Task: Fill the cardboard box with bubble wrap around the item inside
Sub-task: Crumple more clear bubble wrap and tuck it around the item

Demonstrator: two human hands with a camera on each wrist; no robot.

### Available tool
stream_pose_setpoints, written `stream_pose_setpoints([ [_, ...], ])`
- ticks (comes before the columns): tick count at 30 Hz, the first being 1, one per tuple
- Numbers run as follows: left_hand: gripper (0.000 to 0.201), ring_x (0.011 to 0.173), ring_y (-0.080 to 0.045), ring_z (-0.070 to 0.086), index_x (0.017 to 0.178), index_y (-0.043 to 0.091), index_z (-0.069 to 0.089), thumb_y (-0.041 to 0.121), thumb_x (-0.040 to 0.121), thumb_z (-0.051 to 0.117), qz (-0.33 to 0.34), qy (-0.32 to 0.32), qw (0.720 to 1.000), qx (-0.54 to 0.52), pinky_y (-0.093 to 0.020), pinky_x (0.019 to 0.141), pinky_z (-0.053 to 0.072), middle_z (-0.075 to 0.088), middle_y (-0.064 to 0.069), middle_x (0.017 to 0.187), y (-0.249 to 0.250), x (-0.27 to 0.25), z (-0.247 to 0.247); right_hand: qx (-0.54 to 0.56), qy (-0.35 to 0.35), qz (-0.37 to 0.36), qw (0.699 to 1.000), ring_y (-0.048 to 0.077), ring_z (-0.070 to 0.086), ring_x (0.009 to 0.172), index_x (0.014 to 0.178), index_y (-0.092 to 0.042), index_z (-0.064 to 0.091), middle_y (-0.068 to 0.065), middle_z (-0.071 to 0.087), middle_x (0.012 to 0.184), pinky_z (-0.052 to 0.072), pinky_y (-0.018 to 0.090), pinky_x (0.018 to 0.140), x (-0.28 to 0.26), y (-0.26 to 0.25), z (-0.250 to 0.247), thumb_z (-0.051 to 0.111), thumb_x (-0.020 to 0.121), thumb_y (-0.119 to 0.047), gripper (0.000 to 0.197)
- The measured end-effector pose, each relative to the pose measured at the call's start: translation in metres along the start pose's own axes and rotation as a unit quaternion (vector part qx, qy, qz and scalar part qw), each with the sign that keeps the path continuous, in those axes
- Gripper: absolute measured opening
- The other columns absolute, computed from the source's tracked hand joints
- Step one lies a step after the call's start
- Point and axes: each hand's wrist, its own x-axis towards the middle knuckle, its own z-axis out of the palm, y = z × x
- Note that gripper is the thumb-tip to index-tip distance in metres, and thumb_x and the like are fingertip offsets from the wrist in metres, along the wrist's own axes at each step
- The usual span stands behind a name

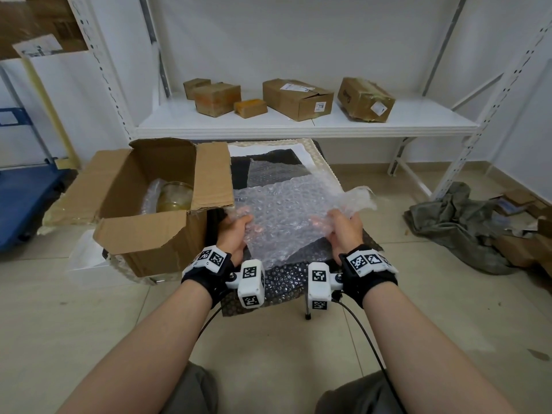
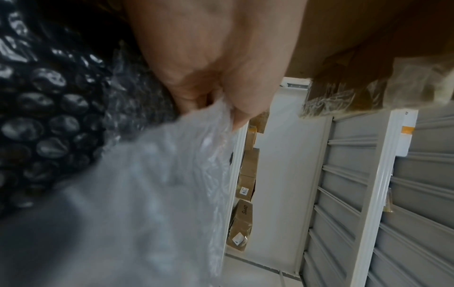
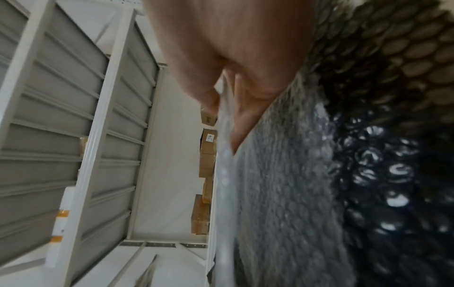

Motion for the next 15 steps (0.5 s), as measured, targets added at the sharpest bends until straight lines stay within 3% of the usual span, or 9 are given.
stream_pose_setpoints([
  [2,0.018,0.105,-0.035,0.066,0.109,0.013,0.064,0.007,0.096,0.052,0.006,-0.004,1.0,-0.009,-0.049,0.091,0.054,0.067,-0.017,0.114,0.001,0.0,0.003,0.021,-0.073,0.039,0.996,0.031,0.069,0.096,0.133,-0.007,0.044,0.016,0.064,0.118,0.059,0.047,0.085,-0.004,-0.002,0.002,0.067,0.083,-0.011,0.055],
  [4,0.017,0.105,-0.034,0.064,0.108,0.009,0.061,0.005,0.098,0.048,0.006,-0.017,1.0,-0.013,-0.043,0.085,0.056,0.065,-0.017,0.113,0.001,0.002,0.005,-0.039,-0.145,0.048,0.988,0.026,0.068,0.084,0.129,-0.005,0.051,0.014,0.067,0.106,0.06,0.037,0.074,-0.012,-0.005,0.004,0.066,0.086,-0.006,0.046],
  [7,0.024,0.102,-0.033,0.061,0.118,0.004,0.056,0.009,0.095,0.051,-0.014,-0.037,0.999,-0.024,-0.04,0.079,0.058,0.065,-0.016,0.099,0.0,0.001,0.005,-0.075,-0.138,0.046,0.986,0.019,0.06,0.065,0.12,-0.006,0.051,0.012,0.062,0.091,0.051,0.025,0.049,-0.014,-0.002,0.007,0.055,0.085,0.013,0.04],
  [9,0.032,0.101,-0.03,0.065,0.121,0.003,0.059,0.015,0.091,0.057,-0.023,-0.051,0.998,-0.035,-0.037,0.083,0.058,0.068,-0.016,0.107,0.001,-0.001,0.005,-0.044,-0.12,0.059,0.99,0.014,0.046,0.051,0.116,-0.005,0.05,0.009,0.053,0.082,0.039,0.02,0.036,-0.01,-0.003,0.007,0.045,0.082,0.021,0.044],
  [10,0.034,0.098,-0.028,0.067,0.121,0.004,0.06,0.017,0.09,0.06,-0.026,-0.062,0.997,-0.043,-0.036,0.084,0.058,0.069,-0.016,0.11,0.003,-0.003,0.006,-0.03,-0.118,0.066,0.99,0.013,0.042,0.05,0.113,-0.006,0.05,0.009,0.05,0.082,0.035,0.019,0.033,-0.008,-0.005,0.007,0.041,0.081,0.023,0.044],
  [12,0.035,0.087,-0.024,0.071,0.121,0.004,0.061,0.019,0.091,0.061,-0.028,-0.101,0.992,-0.066,-0.031,0.074,0.06,0.071,-0.013,0.106,0.006,-0.006,0.006,-0.031,-0.125,0.075,0.989,0.011,0.038,0.048,0.106,-0.006,0.052,0.008,0.048,0.081,0.03,0.019,0.032,-0.008,-0.008,0.002,0.038,0.081,0.022,0.041],
  [13,0.035,0.085,-0.023,0.071,0.124,0.003,0.059,0.016,0.092,0.06,-0.03,-0.116,0.99,-0.075,-0.03,0.069,0.06,0.071,-0.013,0.105,0.007,-0.007,0.007,-0.037,-0.13,0.077,0.988,0.01,0.038,0.044,0.1,-0.006,0.053,0.008,0.047,0.079,0.03,0.019,0.032,-0.007,-0.008,0.0,0.037,0.082,0.021,0.037],
  [15,0.04,0.093,-0.024,0.069,0.133,0.004,0.051,0.0,0.093,0.049,-0.023,-0.121,0.989,-0.078,-0.033,0.072,0.06,0.066,-0.013,0.113,0.007,-0.008,0.007,-0.04,-0.127,0.08,0.988,0.007,0.038,0.037,0.092,-0.007,0.055,0.006,0.048,0.073,0.031,0.019,0.032,-0.007,-0.008,-0.002,0.038,0.084,0.019,0.032],
])
